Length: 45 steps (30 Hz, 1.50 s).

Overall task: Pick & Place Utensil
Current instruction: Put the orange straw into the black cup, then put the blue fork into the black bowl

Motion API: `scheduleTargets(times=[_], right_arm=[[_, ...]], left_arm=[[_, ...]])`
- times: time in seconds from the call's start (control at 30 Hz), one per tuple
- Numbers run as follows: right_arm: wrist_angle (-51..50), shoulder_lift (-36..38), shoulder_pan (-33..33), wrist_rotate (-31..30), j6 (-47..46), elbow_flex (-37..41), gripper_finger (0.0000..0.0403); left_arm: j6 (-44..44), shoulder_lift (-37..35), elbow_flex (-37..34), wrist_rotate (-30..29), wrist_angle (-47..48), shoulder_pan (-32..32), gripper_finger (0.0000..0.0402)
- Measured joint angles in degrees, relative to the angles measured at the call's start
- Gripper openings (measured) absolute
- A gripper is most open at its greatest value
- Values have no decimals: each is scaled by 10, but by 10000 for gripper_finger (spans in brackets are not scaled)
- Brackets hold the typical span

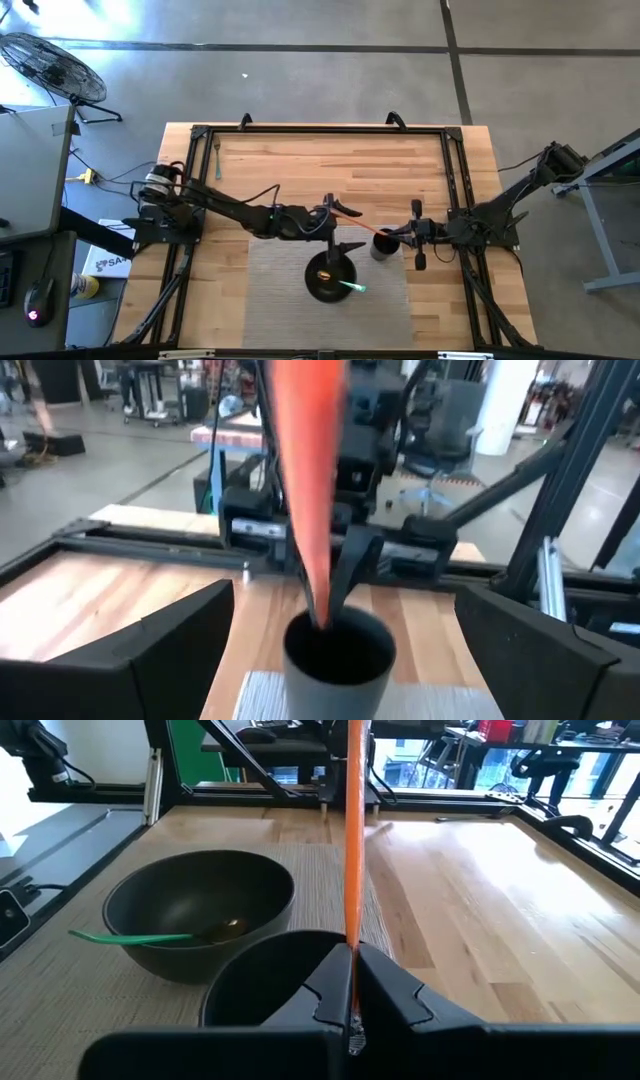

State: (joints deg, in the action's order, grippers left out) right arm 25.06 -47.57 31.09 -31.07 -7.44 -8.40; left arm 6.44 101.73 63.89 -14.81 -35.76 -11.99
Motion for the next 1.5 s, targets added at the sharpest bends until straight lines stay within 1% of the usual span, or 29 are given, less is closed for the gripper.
scheduleTargets(times=[0.2, 0.27, 0.53, 0.67, 0.8, 0.9, 1.03, 1.17, 1.3, 1.4, 1.5], right_arm=[[-1, 0, 0, 0, 0, 0, 32], [0, 0, 0, 1, 0, 0, 43], [-1, 0, 0, 17, 0, -2, 94], [-4, 0, 0, 17, 3, -25, 116], [-44, 1, 1, 12, 41, -70, 131], [-112, 1, 1, 11, 49, -118, 139], [-190, 1, 2, -2, 50, -176, 143], [-225, 1, 1, -6, 47, -211, 140], [-228, 1, 1, -7, 33, -217, 138], [-233, 1, 1, -8, 33, -217, 138], [-231, 1, 2, -9, 29, -217, 138]], left_arm=[[-6, 13, 0, -2, -23, 0, 374], [-6, 22, 1, 2, -44, 0, 374], [-7, 24, 0, -1, -47, 0, 374], [-8, 23, 0, 1, -52, 0, 374], [-15, 17, 0, -7, -40, 0, 374], [-21, -19, 0, -28, 11, 0, 374], [-3, -93, 0, -52, 125, 0, 374], [32, -172, 1, -48, 266, 0, 374], [90, -242, 1, -49, 417, 0, 374], [148, -283, 0, -99, 534, -1, 374], [227, -312, 0, -183, 661, 0, 374]])
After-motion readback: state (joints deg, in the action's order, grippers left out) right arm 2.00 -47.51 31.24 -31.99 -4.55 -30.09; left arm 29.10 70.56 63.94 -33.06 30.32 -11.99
